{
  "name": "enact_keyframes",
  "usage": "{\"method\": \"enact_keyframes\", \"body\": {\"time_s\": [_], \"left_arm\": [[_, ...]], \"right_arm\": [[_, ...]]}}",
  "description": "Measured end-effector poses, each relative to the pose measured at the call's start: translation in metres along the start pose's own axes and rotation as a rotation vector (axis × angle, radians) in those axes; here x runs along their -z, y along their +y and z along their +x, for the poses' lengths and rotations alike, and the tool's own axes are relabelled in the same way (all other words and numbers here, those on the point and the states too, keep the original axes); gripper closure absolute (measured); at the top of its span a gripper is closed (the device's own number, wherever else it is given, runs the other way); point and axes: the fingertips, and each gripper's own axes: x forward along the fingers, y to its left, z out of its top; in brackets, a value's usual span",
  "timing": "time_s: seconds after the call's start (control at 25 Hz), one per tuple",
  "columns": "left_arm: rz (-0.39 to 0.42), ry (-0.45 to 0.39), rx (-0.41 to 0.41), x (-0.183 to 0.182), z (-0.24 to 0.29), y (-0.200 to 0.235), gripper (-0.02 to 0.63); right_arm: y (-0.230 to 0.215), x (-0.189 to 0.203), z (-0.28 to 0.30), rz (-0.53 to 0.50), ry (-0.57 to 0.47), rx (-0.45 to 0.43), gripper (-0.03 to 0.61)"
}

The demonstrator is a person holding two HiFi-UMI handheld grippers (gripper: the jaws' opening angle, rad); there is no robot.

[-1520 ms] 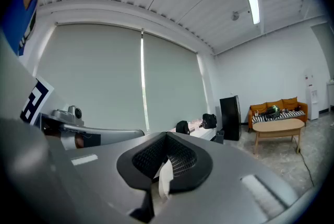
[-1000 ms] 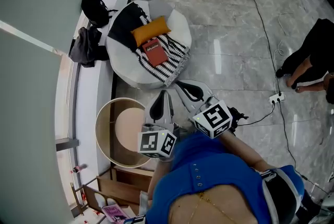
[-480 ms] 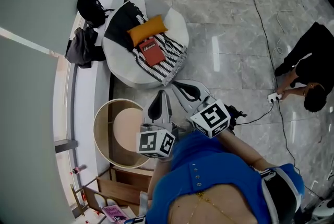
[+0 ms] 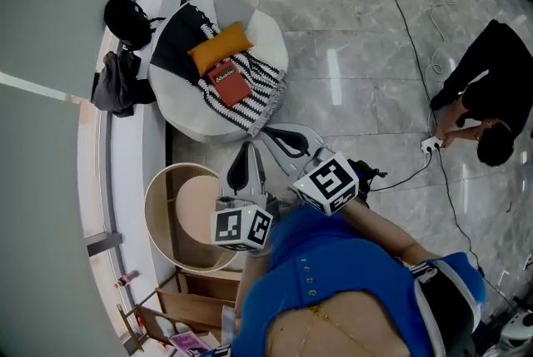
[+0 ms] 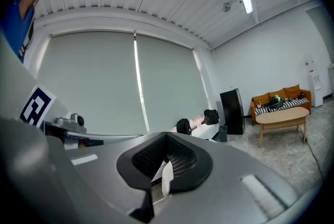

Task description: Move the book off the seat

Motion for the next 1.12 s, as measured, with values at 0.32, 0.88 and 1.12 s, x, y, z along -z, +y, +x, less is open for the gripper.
{"method": "enact_keyframes", "body": {"time_s": [0.32,0.88,1.12], "left_arm": [[-0.004,0.000,-0.010,0.004,0.017,0.003,0.611],[-0.051,0.002,-0.045,-0.025,0.107,0.144,0.612],[-0.039,0.006,-0.001,-0.071,0.175,0.211,0.612]], "right_arm": [[-0.018,-0.003,0.006,-0.004,-0.003,0.000,0.578],[-0.056,-0.010,0.159,-0.031,0.046,0.007,0.578],[-0.082,-0.043,0.254,-0.030,0.022,0.023,0.578]]}}
